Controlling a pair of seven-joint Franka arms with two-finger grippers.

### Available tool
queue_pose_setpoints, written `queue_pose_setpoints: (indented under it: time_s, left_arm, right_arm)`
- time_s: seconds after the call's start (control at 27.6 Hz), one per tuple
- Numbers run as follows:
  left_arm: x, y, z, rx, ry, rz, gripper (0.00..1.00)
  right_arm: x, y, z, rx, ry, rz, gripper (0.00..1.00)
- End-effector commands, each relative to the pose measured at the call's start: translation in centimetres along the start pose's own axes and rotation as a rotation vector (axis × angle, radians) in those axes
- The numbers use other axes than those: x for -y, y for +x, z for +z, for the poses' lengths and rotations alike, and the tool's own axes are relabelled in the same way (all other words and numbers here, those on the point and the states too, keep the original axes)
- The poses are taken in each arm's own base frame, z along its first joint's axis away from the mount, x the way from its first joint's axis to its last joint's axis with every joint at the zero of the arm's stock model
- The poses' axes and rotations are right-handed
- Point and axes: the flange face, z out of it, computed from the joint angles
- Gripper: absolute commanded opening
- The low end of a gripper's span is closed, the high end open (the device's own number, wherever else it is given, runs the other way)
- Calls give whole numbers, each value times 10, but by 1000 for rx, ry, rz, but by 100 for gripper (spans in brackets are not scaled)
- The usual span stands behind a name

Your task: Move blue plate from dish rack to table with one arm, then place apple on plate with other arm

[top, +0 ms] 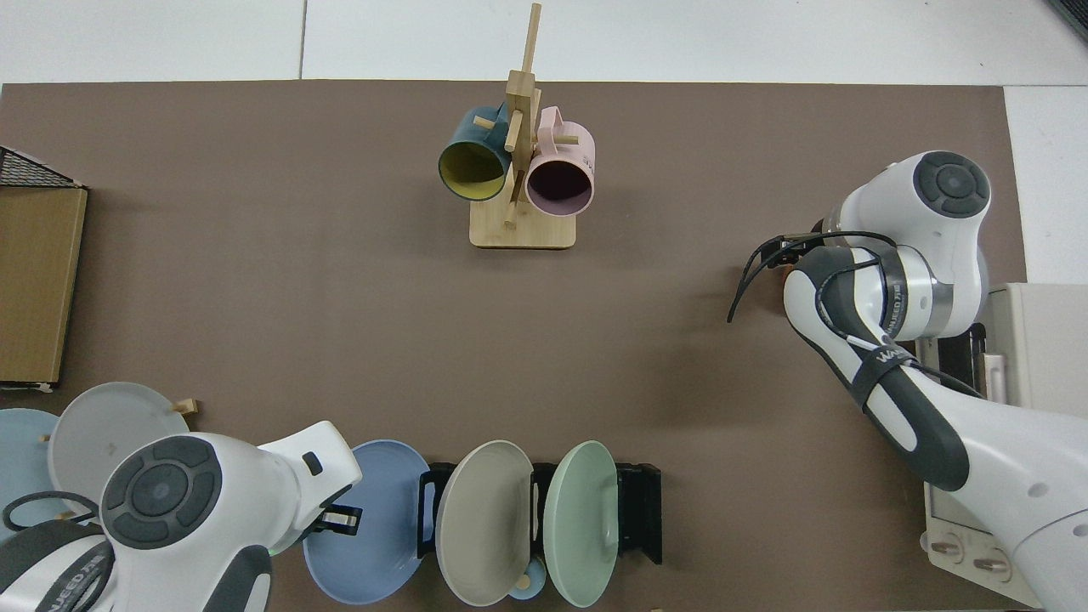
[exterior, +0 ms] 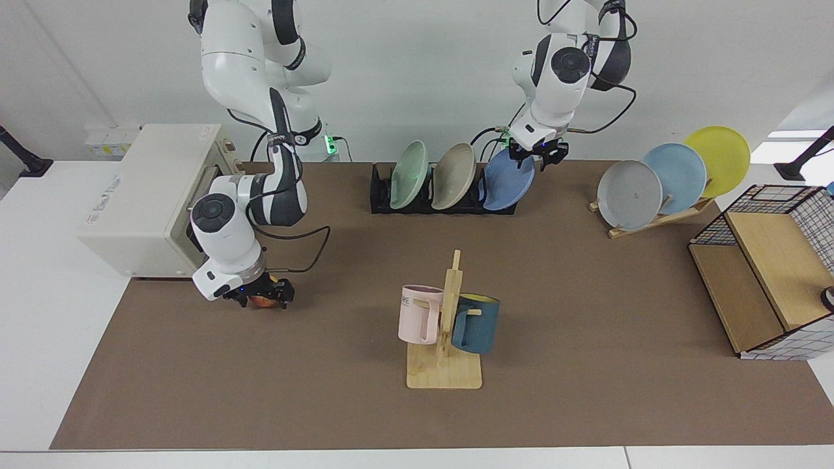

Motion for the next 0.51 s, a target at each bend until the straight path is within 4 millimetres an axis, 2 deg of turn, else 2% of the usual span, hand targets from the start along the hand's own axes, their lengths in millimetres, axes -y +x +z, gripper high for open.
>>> queue_pose_setpoints:
  time_s: [0.0,0.04,0.11,0.29,0.47]
  left_arm:
    - [0,-10,2,-9,-10,-12,22]
    - [0,-11,2,-9,-10,-9,13]
    - [-1,-12,3,2,-7,-7,4]
    - [-6,-12,1,-1,12,0,3]
    - [-2,-9,-7,-14,14,-7,4]
  right_arm:
    - [-1,-11,-2,-1,-9,-15,100]
    - [-1,-12,-2,4,-9,-15,100]
    - [-1,-15,-1,13,-9,-13,100]
    - [3,-19,-1,29,-11,-21,100]
    - [4,-23,1,46,-13,-23,100]
